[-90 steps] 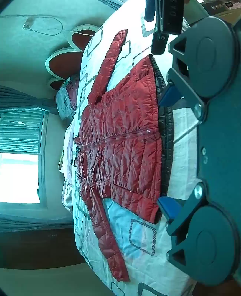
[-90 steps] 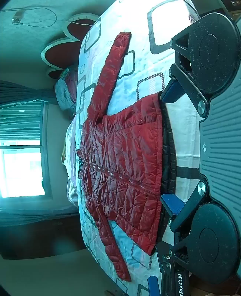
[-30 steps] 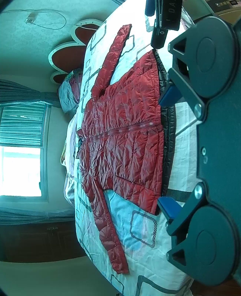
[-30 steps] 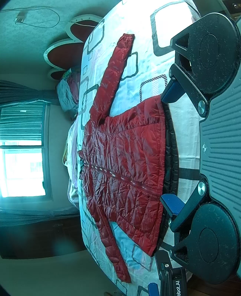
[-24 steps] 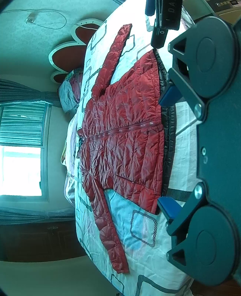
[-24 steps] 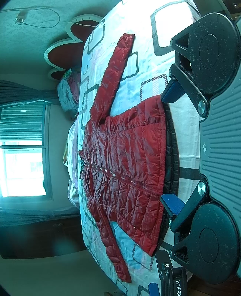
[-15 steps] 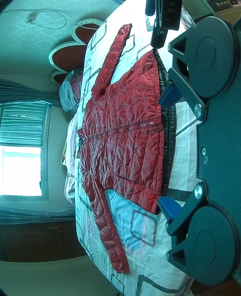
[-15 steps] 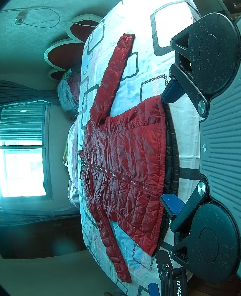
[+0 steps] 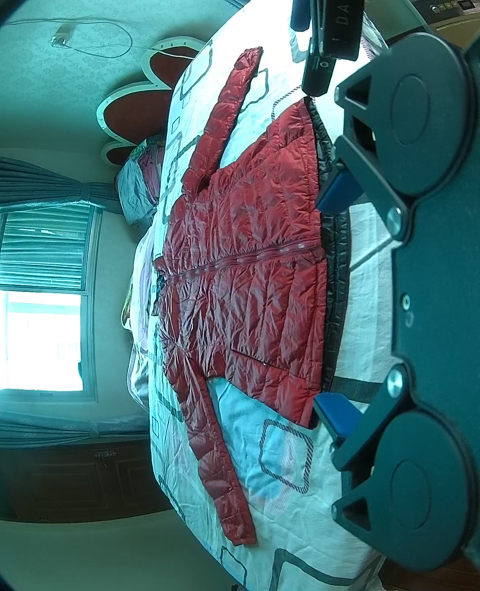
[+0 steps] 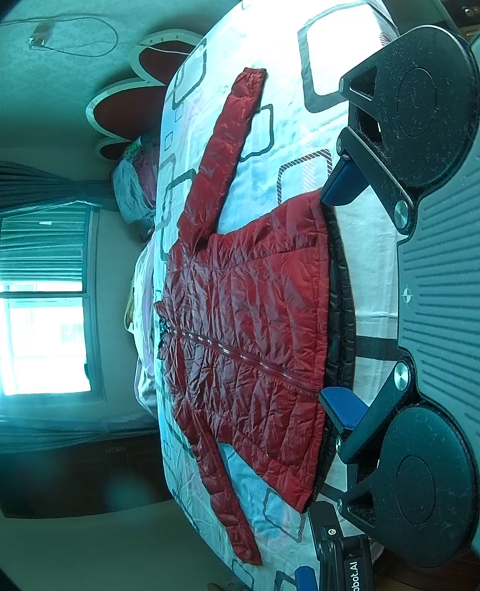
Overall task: Fold large clothes
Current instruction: 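Reach the right gripper to the jacket sleeve cuff and close on it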
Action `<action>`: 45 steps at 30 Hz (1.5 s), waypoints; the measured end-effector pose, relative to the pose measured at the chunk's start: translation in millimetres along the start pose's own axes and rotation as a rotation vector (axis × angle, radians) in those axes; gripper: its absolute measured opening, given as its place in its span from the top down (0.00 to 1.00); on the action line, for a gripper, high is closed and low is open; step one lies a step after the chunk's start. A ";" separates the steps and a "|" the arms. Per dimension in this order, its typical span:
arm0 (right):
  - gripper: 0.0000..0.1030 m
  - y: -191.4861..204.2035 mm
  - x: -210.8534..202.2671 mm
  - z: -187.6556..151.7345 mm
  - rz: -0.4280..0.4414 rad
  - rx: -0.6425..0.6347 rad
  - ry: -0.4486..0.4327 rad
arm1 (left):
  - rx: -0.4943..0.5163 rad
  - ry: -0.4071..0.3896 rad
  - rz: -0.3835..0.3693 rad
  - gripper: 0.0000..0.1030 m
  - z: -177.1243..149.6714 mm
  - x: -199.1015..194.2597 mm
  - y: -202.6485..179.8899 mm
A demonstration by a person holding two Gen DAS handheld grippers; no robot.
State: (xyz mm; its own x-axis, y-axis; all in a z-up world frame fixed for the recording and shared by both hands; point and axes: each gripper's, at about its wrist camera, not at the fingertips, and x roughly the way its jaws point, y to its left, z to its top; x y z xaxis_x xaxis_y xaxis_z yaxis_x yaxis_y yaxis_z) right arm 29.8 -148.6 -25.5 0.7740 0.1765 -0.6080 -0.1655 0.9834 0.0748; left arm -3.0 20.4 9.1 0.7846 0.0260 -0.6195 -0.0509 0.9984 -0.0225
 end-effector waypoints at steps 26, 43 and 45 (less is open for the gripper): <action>0.00 -34.8 49.3 30.7 -0.054 0.088 -0.013 | -0.039 -0.048 -0.062 0.00 41.2 46.6 -1.7; 0.00 -113.6 139.1 97.2 -0.233 0.283 -0.083 | 0.047 -0.014 -0.178 0.06 112.1 174.0 -11.9; 0.00 -129.9 145.6 101.1 -0.262 0.311 -0.085 | 0.048 -0.007 -0.185 0.10 118.0 187.6 -18.0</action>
State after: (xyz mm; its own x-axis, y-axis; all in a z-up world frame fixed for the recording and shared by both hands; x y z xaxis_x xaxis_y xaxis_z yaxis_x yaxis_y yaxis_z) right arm 225.8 -246.4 -43.8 0.8153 -0.0919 -0.5716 0.2269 0.9591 0.1695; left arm 218.0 13.1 -14.1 0.7824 -0.1576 -0.6025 0.1240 0.9875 -0.0973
